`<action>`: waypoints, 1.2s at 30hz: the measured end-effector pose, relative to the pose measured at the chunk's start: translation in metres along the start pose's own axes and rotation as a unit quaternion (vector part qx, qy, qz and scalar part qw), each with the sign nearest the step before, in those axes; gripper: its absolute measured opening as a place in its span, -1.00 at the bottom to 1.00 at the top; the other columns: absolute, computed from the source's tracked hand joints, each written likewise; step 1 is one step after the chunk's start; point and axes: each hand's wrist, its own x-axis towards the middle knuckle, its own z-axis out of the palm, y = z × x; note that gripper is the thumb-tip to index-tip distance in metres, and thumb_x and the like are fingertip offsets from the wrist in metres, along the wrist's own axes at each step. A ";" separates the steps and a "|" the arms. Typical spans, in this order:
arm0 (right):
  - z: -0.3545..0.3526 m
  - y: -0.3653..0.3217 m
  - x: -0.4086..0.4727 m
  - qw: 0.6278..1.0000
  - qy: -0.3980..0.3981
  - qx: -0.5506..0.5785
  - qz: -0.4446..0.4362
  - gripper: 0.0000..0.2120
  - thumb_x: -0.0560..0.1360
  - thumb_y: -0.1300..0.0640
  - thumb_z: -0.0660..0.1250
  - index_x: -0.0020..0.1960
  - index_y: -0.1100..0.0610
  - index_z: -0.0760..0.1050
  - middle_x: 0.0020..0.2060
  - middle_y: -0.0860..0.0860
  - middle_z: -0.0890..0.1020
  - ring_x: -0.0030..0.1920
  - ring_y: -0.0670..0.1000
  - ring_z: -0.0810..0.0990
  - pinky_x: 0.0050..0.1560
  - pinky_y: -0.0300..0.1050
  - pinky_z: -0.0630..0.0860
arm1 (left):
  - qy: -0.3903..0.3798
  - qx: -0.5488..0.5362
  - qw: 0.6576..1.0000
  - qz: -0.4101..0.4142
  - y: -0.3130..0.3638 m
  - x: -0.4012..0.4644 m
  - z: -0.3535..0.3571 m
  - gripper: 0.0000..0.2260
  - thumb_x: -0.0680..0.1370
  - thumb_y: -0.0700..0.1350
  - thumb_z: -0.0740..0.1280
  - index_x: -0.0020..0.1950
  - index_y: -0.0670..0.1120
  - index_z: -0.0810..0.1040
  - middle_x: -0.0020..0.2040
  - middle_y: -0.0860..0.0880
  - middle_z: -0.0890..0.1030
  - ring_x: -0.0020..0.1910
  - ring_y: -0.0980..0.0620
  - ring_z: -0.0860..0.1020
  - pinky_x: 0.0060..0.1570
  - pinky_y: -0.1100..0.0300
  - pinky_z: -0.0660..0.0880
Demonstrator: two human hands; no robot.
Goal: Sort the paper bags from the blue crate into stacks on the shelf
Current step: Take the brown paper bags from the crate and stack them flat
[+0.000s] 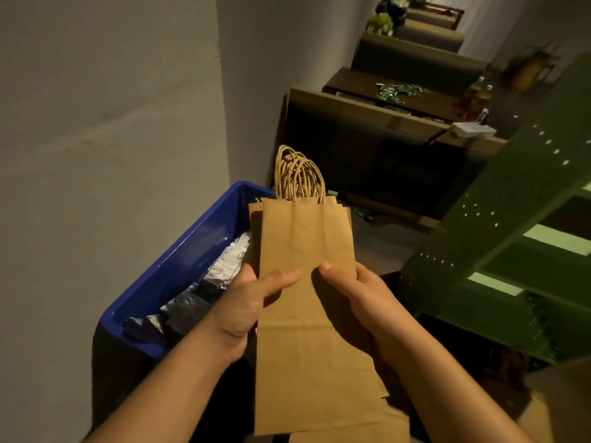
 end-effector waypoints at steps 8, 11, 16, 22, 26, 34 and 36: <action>-0.041 0.038 -0.024 0.993 0.111 0.041 0.002 -0.47 0.37 -0.23 0.56 0.24 -0.03 0.56 0.00 -0.08 0.75 -0.01 -0.03 0.75 0.02 -0.06 0.65 | -0.065 -0.056 0.993 -0.084 -0.004 0.009 0.066 -0.59 0.43 0.08 0.44 0.21 -0.06 0.66 0.09 -0.17 0.73 -0.03 -0.14 0.71 0.04 -0.07 0.59; -0.059 0.047 -0.036 0.991 0.123 0.045 -0.024 -0.53 0.40 -0.19 0.55 0.23 -0.10 0.54 0.00 -0.13 0.74 -0.01 -0.06 0.73 0.06 -0.06 0.65 | -0.085 -0.036 0.991 -0.096 -0.015 0.010 0.092 -0.61 0.42 0.08 0.41 0.18 -0.05 0.68 0.10 -0.17 0.73 -0.02 -0.15 0.73 0.06 -0.09 0.58; -0.108 0.069 -0.064 0.989 0.141 0.019 -0.031 -0.56 0.41 -0.16 0.57 0.21 -0.15 0.49 0.07 -0.14 0.69 0.08 -0.09 0.68 0.14 -0.10 0.63 | -0.076 -0.038 0.989 -0.122 -0.053 0.011 0.131 -0.46 0.39 0.08 0.54 0.33 -0.07 0.62 0.24 -0.20 0.68 0.23 -0.26 0.64 0.27 -0.25 0.52; -0.169 0.120 -0.099 0.986 0.161 -0.008 -0.043 -0.45 0.39 -0.21 0.57 0.30 -0.14 0.49 0.12 -0.14 0.68 0.14 -0.11 0.67 0.20 -0.04 0.62 | -0.030 0.066 0.991 -0.114 -0.101 -0.015 0.197 -0.53 0.32 -0.08 0.59 0.15 -0.18 0.56 -0.06 -0.19 0.75 -0.10 -0.18 0.74 0.01 -0.15 0.65; -0.206 0.154 -0.122 0.985 0.165 -0.009 -0.054 -0.36 0.30 -0.35 0.54 0.31 -0.18 0.48 0.13 -0.16 0.69 0.15 -0.11 0.67 0.22 0.02 0.62 | -0.041 0.064 0.987 -0.138 -0.129 -0.032 0.237 -0.66 0.41 -0.04 0.52 0.07 -0.22 0.66 -0.09 -0.22 0.75 -0.13 -0.20 0.73 -0.02 -0.07 0.63; -0.282 0.216 -0.170 0.988 0.145 0.036 -0.032 -0.43 0.41 -0.34 0.47 0.34 -0.19 0.46 0.12 -0.17 0.70 0.11 -0.07 0.70 0.18 0.04 0.65 | -0.044 0.156 0.976 -0.144 -0.196 -0.064 0.310 -0.58 0.41 0.06 0.53 0.05 -0.25 0.66 -0.16 -0.23 0.74 -0.17 -0.17 0.74 -0.15 0.03 0.59; -0.301 0.230 -0.184 0.986 0.155 0.049 -0.029 -0.50 0.46 -0.28 0.48 0.33 -0.17 0.48 0.11 -0.15 0.70 0.10 -0.07 0.71 0.17 0.03 0.66 | -0.044 0.160 0.976 -0.144 -0.214 -0.073 0.333 -0.60 0.40 0.06 0.53 0.05 -0.23 0.65 -0.16 -0.22 0.74 -0.18 -0.17 0.74 -0.16 0.03 0.60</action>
